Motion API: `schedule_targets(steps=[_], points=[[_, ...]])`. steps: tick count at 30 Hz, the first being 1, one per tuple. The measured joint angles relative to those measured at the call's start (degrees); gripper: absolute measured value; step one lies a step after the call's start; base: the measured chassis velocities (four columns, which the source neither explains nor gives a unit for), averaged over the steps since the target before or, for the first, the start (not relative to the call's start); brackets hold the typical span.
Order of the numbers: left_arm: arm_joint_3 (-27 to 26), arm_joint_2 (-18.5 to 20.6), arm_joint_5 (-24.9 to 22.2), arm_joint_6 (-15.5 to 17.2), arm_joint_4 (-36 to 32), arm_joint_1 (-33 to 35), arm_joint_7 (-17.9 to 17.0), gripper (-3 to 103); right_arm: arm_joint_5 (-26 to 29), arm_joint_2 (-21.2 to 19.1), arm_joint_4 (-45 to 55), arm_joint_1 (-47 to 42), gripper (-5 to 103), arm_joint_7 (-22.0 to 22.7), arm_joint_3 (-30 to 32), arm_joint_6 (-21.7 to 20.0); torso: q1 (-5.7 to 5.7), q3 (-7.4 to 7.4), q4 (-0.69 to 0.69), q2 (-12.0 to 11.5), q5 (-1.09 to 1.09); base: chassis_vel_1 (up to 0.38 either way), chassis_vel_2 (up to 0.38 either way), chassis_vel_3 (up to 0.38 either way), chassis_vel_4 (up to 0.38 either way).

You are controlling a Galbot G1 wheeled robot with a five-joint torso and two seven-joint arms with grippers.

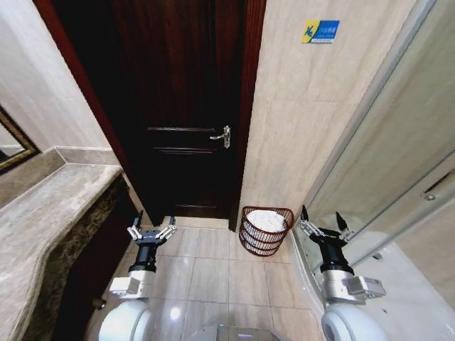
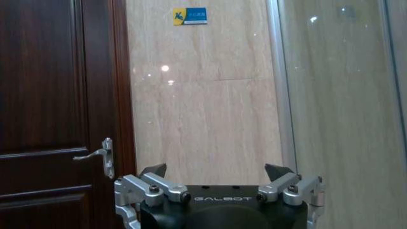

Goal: Discard the used towel into the hamper.

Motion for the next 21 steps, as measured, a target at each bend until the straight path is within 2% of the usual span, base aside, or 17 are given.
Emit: schedule_targets(steps=[16, 21], points=[[0.43, 0.62, -0.10, -1.07, 0.46, -0.48, 0.00, 100, -0.56, 0.21, 0.05, -0.92, 100, 0.19, -0.26, 0.45, 0.00, 0.00, -0.01, 0.00, -0.01, 0.067, -0.063, -0.059, 0.059], [1.07, -0.41, 0.12, -1.05, 0.53, -0.49, 0.08, 100, -0.81, 0.63, -0.03, -0.89, 100, 0.21, -0.49, 0.47, 0.00, 0.00, -0.01, 0.00, 0.00, 0.063, -0.061, -0.069, 0.062]])
